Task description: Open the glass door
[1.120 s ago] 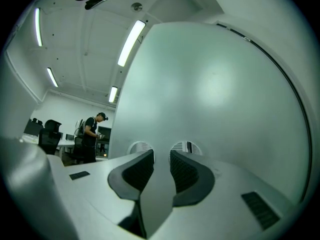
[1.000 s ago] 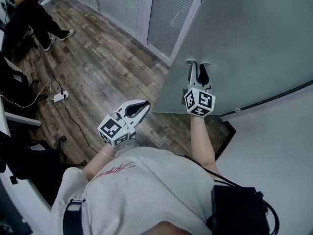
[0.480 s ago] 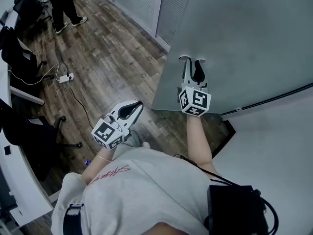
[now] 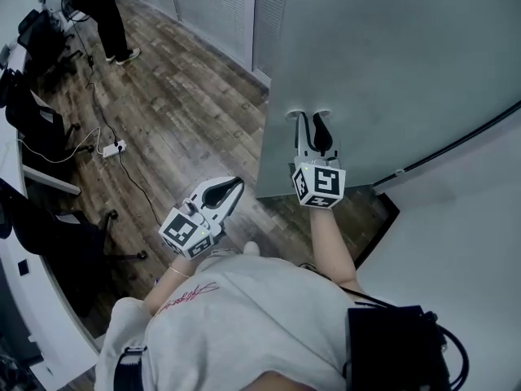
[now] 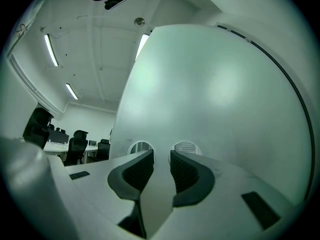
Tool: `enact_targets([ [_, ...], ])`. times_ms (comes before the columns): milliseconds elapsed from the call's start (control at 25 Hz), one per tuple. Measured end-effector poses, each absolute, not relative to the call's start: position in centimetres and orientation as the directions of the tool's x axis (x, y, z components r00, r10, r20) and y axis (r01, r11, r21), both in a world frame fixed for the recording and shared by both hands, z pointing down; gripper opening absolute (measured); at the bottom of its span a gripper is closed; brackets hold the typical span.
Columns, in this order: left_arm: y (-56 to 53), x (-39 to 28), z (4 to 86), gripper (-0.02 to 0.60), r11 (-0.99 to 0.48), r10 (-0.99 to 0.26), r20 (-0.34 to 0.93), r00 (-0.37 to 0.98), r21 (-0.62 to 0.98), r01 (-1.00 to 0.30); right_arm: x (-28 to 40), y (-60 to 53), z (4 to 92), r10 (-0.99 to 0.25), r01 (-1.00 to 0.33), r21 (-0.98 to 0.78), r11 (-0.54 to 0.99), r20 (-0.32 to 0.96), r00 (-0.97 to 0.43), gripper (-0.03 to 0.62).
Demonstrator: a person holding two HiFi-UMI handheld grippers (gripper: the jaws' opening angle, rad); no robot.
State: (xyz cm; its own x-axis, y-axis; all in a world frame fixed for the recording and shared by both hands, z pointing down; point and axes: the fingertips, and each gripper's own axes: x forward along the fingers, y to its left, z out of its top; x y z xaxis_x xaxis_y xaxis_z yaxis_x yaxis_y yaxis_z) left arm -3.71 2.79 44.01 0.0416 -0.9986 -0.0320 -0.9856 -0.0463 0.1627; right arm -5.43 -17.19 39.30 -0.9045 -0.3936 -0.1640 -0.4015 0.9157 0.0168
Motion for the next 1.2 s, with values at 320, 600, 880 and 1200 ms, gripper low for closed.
enact_targets([
  [320,4.2,-0.3,44.6,0.035,-0.110,-0.994,-0.021,0.108,0.165,-0.980,-2.0,-15.4,39.4,-0.391,-0.398,0.018,0.917,-0.144,-0.909,0.114],
  [600,5.9,2.3,43.4,0.034,-0.165,-0.986,-0.030,0.162,0.155,-0.974,1.0,-13.2,39.4,-0.376,-0.381,0.033,0.924,-0.112,-0.920,0.114],
  [880,7.6,6.2,43.3,0.035,-0.232,-0.972,-0.019,0.233,0.183,-0.955,4.1,-12.0,39.4,-0.365,-0.368,0.031,0.929,-0.079,-0.928,0.114],
  [1200,8.1,10.6,41.7,0.035,-0.255,-0.967,-0.023,0.255,0.153,-0.955,8.9,-10.2,39.4,-0.328,-0.330,0.038,0.943,-0.061,-0.943,0.114],
])
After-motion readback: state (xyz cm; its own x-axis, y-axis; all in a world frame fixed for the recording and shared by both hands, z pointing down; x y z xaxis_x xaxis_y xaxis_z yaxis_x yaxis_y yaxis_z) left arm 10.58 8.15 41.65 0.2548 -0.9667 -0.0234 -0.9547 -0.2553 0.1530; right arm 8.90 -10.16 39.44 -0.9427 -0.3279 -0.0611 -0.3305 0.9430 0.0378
